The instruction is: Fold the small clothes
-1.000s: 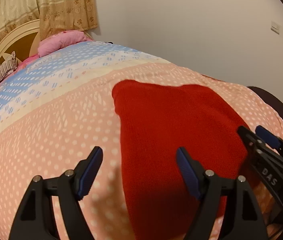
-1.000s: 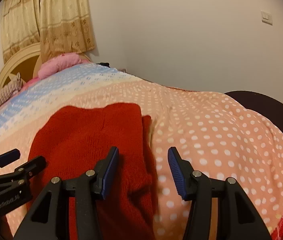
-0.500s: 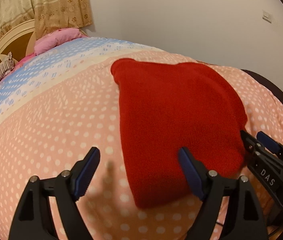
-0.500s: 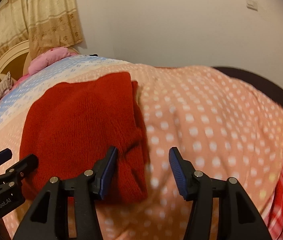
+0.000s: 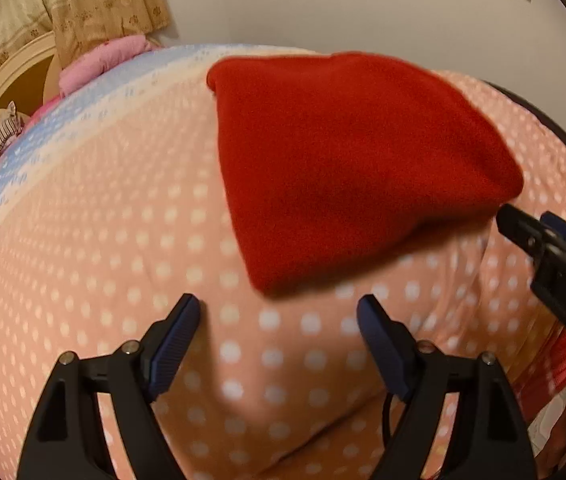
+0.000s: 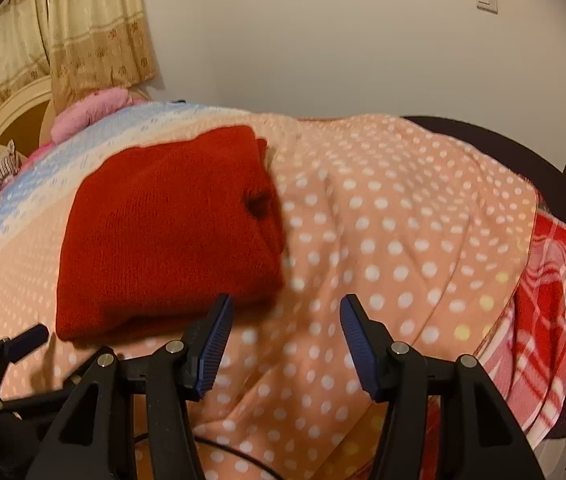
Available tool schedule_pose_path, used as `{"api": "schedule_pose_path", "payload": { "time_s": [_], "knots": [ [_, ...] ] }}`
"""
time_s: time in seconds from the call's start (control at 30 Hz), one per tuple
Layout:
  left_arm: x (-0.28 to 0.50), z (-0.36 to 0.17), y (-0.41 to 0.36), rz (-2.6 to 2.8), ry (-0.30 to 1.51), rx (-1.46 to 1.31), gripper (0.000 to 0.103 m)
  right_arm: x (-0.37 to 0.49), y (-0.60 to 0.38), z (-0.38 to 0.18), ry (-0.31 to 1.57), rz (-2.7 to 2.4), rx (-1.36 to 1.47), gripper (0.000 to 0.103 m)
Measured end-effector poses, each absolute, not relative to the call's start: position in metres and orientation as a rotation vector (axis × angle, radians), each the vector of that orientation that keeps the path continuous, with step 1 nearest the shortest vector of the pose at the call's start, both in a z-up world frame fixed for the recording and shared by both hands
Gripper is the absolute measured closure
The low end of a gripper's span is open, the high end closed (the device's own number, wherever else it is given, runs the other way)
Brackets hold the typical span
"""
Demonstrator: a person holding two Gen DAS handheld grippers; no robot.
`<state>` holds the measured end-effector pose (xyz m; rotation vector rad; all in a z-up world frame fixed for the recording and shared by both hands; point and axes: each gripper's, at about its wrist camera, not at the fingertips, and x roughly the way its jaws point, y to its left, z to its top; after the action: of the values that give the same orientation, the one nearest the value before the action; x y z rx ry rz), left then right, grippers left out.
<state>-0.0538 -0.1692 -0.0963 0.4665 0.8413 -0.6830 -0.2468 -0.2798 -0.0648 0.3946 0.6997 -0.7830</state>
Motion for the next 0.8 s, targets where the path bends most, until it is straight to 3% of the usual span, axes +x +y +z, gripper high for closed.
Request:
{"api": "schedule_pose_path", "payload": {
  "time_s": [0.33,0.47,0.8],
  "knots": [
    [-0.048,-0.080,-0.150,-0.610,0.910,0.428,0.019,-0.239,-0.265,-0.073,0.807,-0.744,0.490,0.041],
    [-0.057,-0.071,-0.150,-0.591,0.856,0.465,0.008,-0.238,-0.261,-0.067,0.812,-0.746,0.488,0.039],
    [-0.066,-0.054,-0.144,-0.528,0.782,0.462,0.003,-0.236,-0.250,-0.058,0.790,-0.761,0.494,0.035]
  ]
}}
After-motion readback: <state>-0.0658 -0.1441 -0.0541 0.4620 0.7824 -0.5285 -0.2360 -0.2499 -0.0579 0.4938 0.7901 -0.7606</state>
